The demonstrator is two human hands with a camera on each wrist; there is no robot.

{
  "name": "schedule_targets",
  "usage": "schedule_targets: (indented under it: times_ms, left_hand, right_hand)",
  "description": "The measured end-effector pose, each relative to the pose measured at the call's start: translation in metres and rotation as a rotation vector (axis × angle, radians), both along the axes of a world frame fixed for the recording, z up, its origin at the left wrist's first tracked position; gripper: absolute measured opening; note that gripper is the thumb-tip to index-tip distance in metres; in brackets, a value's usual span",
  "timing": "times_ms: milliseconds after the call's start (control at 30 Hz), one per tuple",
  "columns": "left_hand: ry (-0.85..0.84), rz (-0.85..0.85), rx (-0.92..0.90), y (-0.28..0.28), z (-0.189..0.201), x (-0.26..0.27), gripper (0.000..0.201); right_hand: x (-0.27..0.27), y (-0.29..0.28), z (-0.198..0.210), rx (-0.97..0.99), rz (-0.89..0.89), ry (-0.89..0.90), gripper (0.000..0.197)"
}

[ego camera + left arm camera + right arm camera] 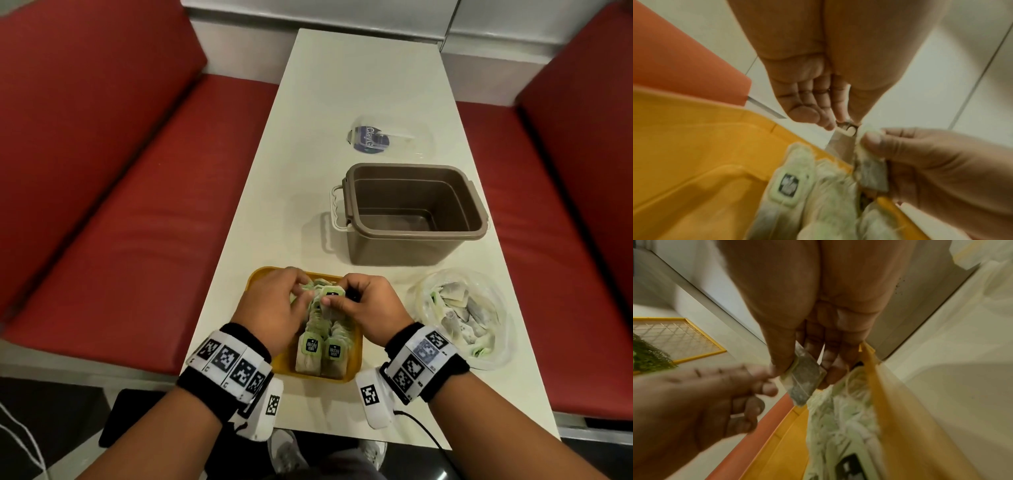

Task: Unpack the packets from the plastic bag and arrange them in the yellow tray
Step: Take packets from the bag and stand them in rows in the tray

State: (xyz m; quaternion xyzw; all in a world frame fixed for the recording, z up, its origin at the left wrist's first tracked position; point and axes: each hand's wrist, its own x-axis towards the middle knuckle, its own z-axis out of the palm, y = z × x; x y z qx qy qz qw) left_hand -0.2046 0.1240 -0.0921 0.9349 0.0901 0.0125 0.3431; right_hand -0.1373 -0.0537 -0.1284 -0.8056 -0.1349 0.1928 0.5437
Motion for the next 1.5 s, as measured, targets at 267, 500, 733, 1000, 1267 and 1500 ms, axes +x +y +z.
schedule_targets:
  times_ms: [267,500,733,1000,1267,1500]
  left_hand:
    - [-0.012,-0.194,0.115,-0.006,0.019,0.010,0.011]
    - [-0.065,-0.149,-0.002,-0.008,0.032,0.002,0.004]
    - [0.023,-0.118,0.121,0.005,0.038,0.003,0.009]
    - [0.385,-0.075,0.288,0.020,0.001,-0.011,0.016]
    - [0.377,0.054,0.088,0.004,-0.036,-0.006,0.034]
    - [0.428,0.123,0.129,-0.001,-0.044,0.000,0.040]
  right_hand:
    - [-0.010,0.005,0.007,-0.044,0.077,-0.062,0.016]
    - [-0.011,0.006,0.017,-0.059,0.074,-0.162,0.021]
    - [-0.012,-0.001,0.028,-0.224,0.120,-0.262,0.023]
    - [-0.010,-0.026,0.015,-0.500,0.062,-0.170,0.045]
    - [-0.014,-0.029,0.009,-0.511,0.110,-0.031,0.058]
    - [-0.013,-0.032,0.007,-0.498,0.131,-0.022,0.060]
